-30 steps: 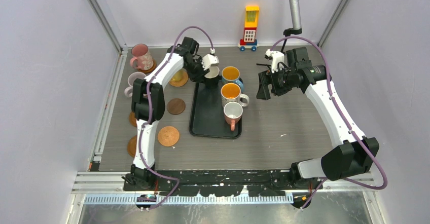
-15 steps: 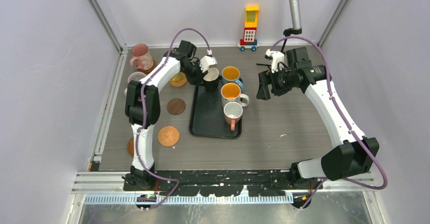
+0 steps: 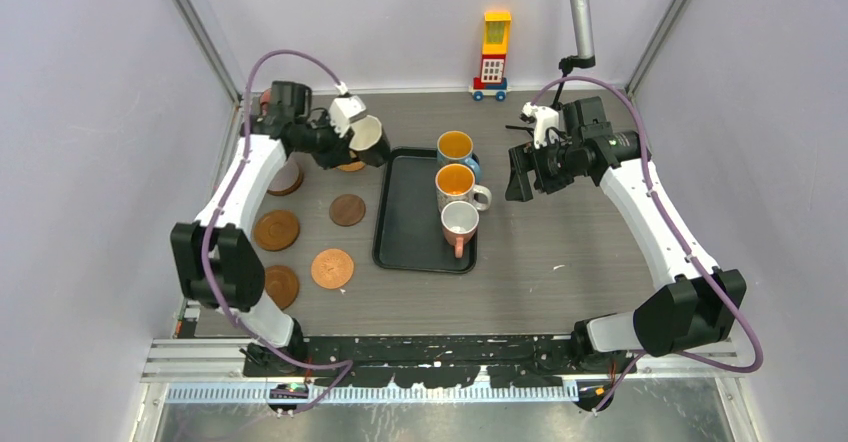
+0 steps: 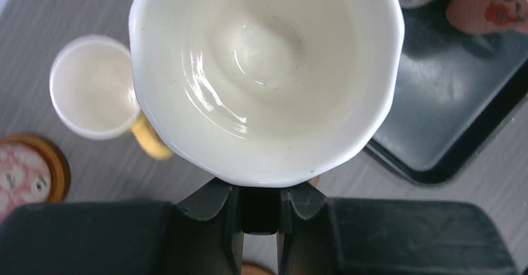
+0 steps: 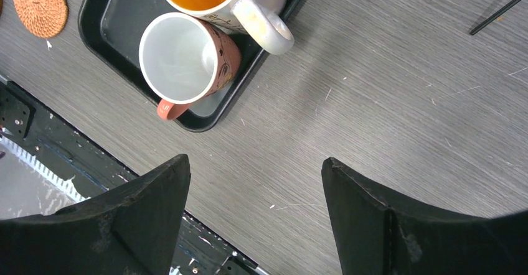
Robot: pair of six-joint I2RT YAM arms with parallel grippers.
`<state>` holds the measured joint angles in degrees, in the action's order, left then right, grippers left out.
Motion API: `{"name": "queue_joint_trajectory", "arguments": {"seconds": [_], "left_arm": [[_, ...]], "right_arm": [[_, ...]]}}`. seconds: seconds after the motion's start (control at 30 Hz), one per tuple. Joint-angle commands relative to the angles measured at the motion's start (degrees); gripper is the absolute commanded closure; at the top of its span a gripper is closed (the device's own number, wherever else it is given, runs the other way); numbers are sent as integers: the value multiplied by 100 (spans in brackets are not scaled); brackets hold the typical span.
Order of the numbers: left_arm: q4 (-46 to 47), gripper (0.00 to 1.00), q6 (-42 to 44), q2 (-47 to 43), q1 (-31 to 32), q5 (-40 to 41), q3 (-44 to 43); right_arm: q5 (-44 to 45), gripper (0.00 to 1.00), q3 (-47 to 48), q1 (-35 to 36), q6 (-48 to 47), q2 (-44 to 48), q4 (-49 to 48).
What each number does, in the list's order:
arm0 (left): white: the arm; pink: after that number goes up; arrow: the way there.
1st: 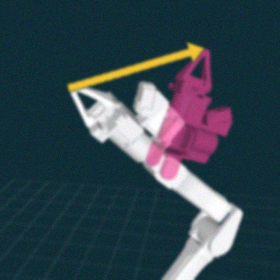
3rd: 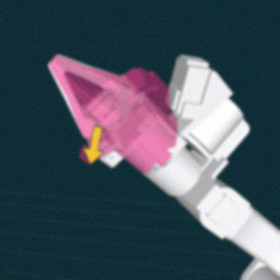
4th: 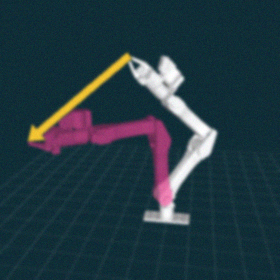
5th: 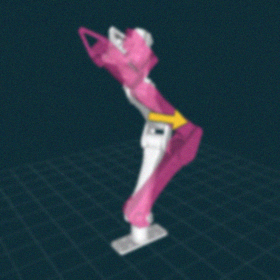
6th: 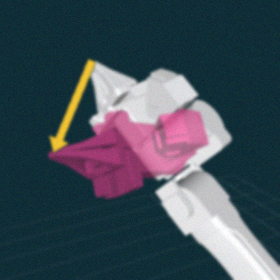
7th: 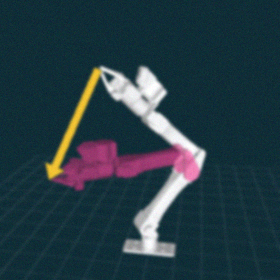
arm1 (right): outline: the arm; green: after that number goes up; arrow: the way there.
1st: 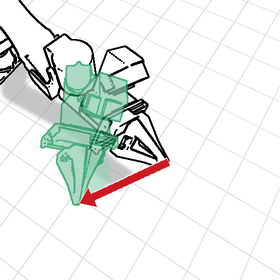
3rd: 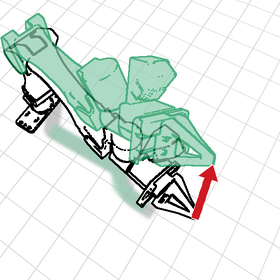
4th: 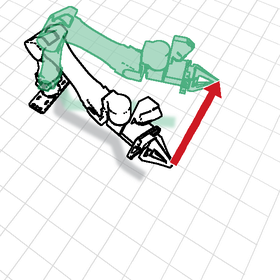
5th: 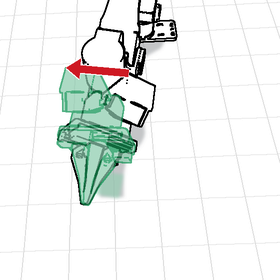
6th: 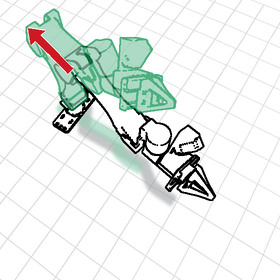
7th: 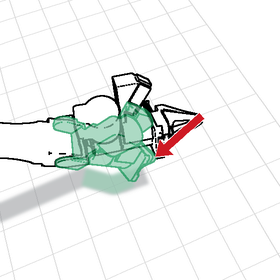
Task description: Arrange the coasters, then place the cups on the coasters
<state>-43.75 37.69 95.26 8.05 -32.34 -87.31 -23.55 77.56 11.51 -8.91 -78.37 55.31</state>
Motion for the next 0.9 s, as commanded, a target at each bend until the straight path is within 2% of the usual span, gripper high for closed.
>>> {"name": "queue_joint_trajectory", "arguments": {"seconds": [0.0,0.2,0.43,0.6,0.87], "left_arm": [[-142,100,247,-848,-382,-411,663],[119,100,258,-1583,-647,31,1778],[676,100,-49,-1876,-665,546,2590],[992,100,-78,-1801,-676,858,2840],[1257,100,-117,-1486,-674,867,2849]], "right_arm": [[-112,18,6,-17,-6,112,-153],[-181,18,15,-17,20,51,-185],[-169,18,56,-17,21,32,-181],[-197,18,58,-17,46,23,-181],[-192,18,32,-17,65,58,-174]]}}
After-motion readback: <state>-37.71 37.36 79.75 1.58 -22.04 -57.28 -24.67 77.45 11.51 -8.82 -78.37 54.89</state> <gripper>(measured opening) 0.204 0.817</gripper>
